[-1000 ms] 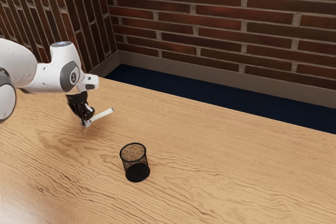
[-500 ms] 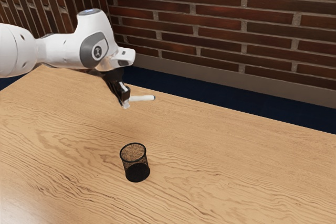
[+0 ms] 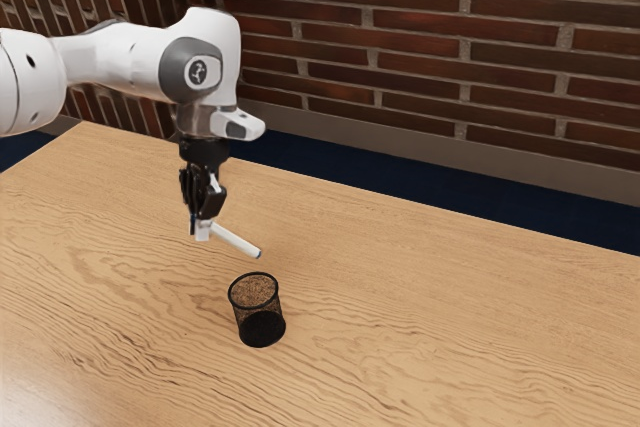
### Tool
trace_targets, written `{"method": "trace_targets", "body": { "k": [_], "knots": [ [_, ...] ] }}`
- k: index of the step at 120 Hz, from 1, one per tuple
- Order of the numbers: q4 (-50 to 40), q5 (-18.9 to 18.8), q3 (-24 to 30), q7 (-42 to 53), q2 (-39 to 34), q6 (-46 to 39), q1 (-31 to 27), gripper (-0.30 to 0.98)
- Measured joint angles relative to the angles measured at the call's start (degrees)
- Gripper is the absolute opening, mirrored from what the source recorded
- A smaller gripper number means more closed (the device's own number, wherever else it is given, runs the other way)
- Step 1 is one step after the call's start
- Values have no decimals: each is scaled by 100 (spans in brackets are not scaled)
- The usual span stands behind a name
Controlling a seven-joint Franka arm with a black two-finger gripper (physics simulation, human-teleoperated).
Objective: Put the marker into the pen holder.
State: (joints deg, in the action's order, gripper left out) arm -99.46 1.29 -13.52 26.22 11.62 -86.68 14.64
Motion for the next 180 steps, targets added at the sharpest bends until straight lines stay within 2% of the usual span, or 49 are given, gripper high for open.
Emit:
{"method": "trace_targets", "body": {
  "k": [24,51,113,144,163,172,180],
  "knots": [
    [3,-153,20,-158,-101,967,211,-8],
    [326,-166,111,-284,188,1390,259,-8],
    [1065,-114,239,-475,1278,1351,240,-7],
    [1116,-128,239,-525,1498,1017,189,-7],
    [1111,-55,236,-564,1507,953,172,28],
    [1114,-38,220,-579,1367,932,168,40],
    [1076,-46,172,-592,945,817,156,47]
  ]
}}
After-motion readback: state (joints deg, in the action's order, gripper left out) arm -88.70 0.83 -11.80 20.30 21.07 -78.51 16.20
